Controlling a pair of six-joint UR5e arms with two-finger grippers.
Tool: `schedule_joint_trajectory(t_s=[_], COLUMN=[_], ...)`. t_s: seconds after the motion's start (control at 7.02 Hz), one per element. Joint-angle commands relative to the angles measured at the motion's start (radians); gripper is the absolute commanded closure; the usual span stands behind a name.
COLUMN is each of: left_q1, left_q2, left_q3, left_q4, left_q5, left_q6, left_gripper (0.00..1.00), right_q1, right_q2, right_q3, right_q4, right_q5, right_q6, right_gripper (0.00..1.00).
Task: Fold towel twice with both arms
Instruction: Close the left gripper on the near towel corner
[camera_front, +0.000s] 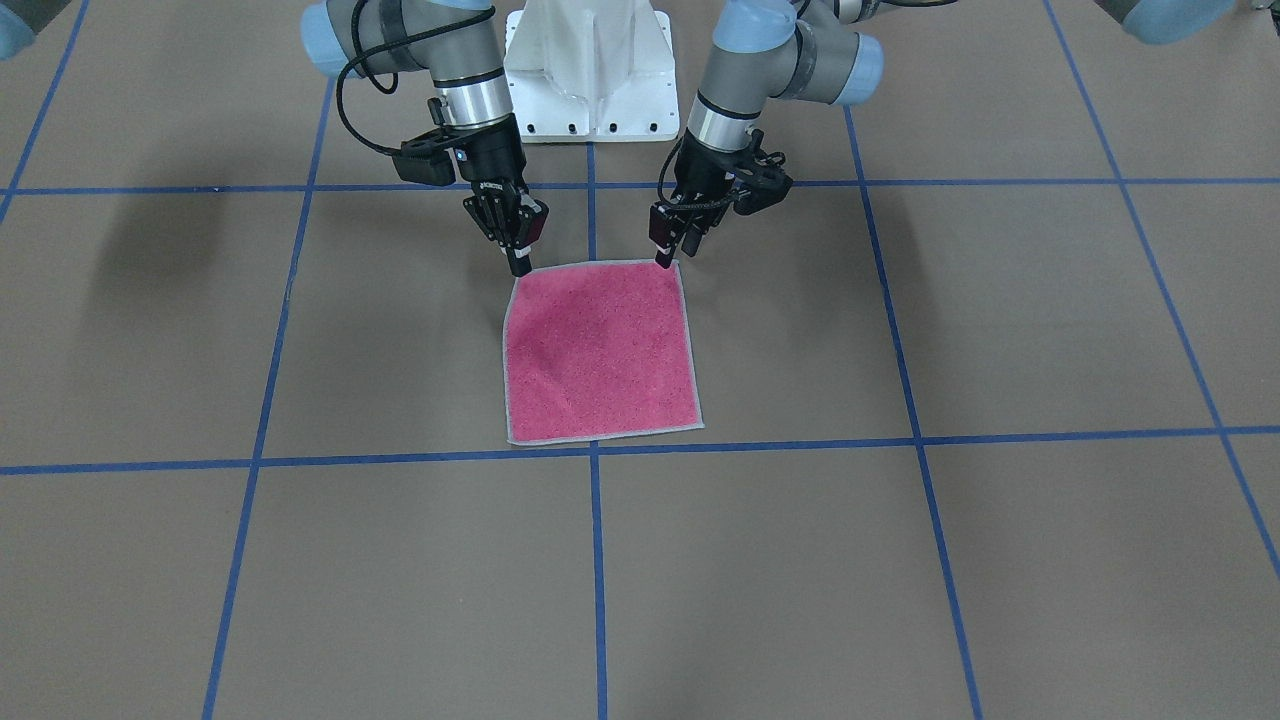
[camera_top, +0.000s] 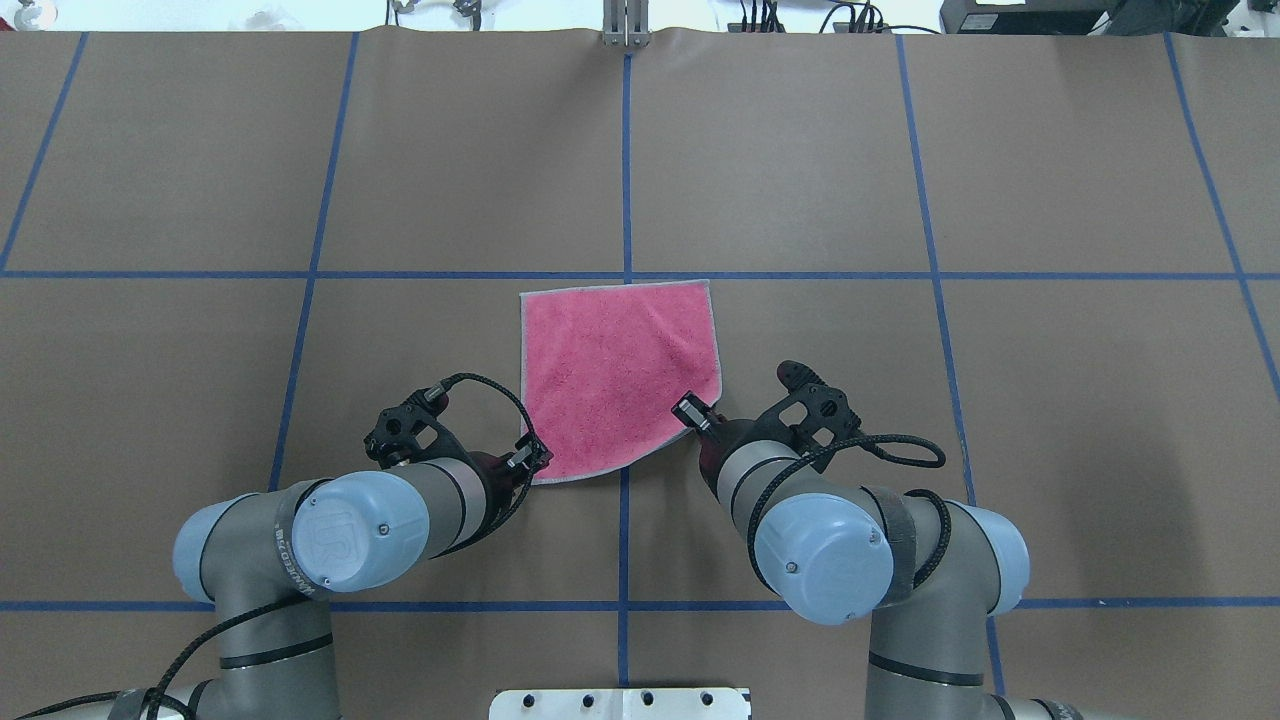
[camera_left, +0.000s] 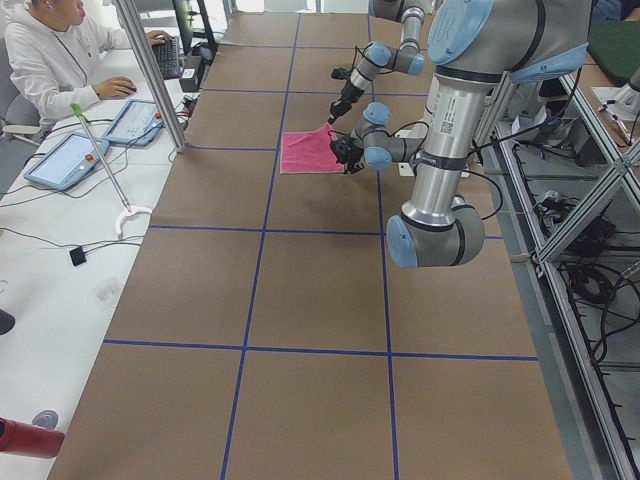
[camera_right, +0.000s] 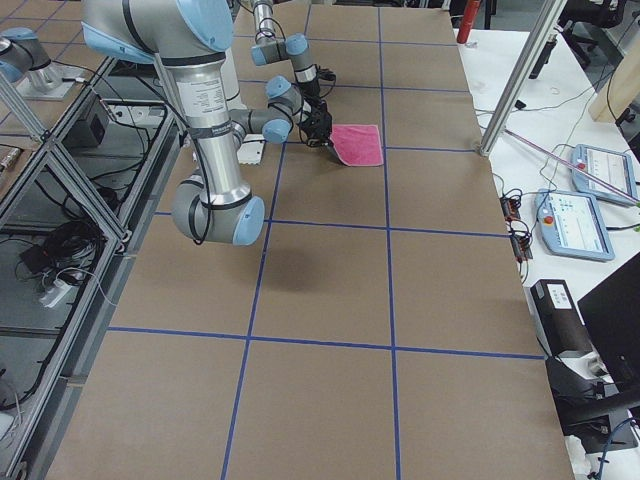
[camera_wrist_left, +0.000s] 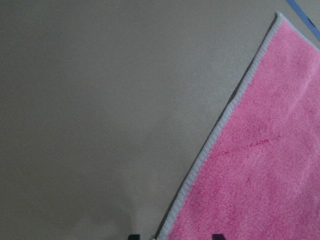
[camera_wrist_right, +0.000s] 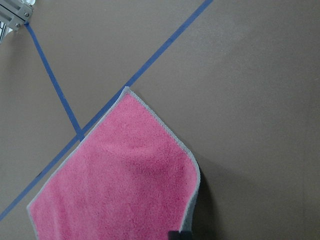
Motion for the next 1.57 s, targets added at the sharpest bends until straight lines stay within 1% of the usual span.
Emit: schedule_joint_trajectory(t_s=[0.0,0.14,0.57,0.71,1.0,1.14,1.28,1.42], left_q1=[0.0,0.0,-0.008,-0.009,-0.009,-0.009,-0.009,-0.008], left_q2=[-0.015,-0.038,-0.038,-0.04,-0.043,-0.043,-0.043,-0.043], left_q3=[0.016,0.039,0.042,0.039,0.036,0.036,0.035,0.035], left_q4=[0.0,0.0,0.012,0.034,0.034,0.034,0.034,0.034], left_q5=[0.0,0.0,0.0,0.0,0.0,0.001,0.001,0.001], left_q6=[0.002,0.002,0.014,0.023,0.023,0.023,0.023,0.023], left_gripper=[0.43,0.43,0.43,0.48,0.57,0.58,0.62,0.63], right_q1=[0.0,0.0,-0.002,0.0,-0.002,-0.002,-0.002,-0.002], right_q2=[0.0,0.0,0.0,0.0,0.002,0.002,0.002,0.0], right_q3=[-0.001,0.0,0.0,0.0,-0.001,-0.001,-0.001,-0.001], right_q4=[0.0,0.0,0.0,0.0,0.0,0.0,0.002,0.003], right_q5=[0.0,0.0,0.0,0.0,0.0,0.0,0.0,0.0], right_q6=[0.0,0.0,0.0,0.0,0.0,0.0,-0.002,-0.002], right_gripper=[1.0,1.0,1.0,1.0,1.0,1.0,1.0,1.0])
